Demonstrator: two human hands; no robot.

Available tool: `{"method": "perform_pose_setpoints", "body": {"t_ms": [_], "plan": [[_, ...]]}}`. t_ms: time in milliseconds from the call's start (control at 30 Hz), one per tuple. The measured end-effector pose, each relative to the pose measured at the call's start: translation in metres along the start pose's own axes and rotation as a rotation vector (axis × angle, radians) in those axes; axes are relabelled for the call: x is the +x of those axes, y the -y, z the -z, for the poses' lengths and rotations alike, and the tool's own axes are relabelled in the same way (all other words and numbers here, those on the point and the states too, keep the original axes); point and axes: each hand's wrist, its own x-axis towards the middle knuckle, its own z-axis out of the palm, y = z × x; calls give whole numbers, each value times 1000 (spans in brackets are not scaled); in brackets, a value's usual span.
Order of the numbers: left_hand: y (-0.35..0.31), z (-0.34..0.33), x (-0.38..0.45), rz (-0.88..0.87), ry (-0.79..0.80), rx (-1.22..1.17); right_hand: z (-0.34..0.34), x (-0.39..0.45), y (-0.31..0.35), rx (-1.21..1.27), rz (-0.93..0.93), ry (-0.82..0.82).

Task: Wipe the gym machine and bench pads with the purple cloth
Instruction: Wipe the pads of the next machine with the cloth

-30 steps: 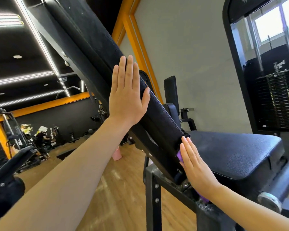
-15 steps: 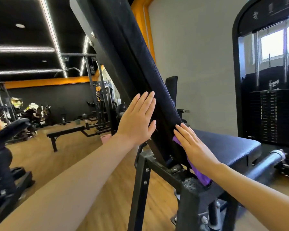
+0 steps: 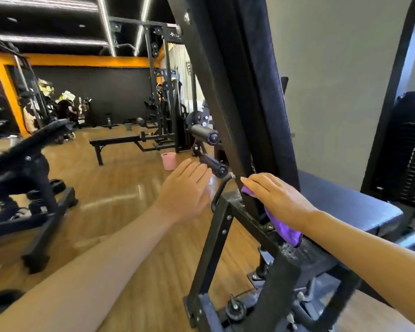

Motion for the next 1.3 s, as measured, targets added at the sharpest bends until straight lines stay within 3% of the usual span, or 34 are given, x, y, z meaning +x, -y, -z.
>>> {"method": "perform_pose_setpoints", "body": {"t_ms": [167,333,533,667,933,1300], "plan": [[42,42,-10,67,160,-43,28,53,11,34,109,139],[70,121,11,160,140,-154,81,103,17,133,163,225],[88,219,42,248,225,-221,172,162,32,230,280,187],[98,256,56,280,233,-218,195,186,35,256,336,161],[129,269,40,331,248,-128,188,237,62,237,368,152],[266,229,-21,347,252,-132,96,342,134,214,328,125]]}}
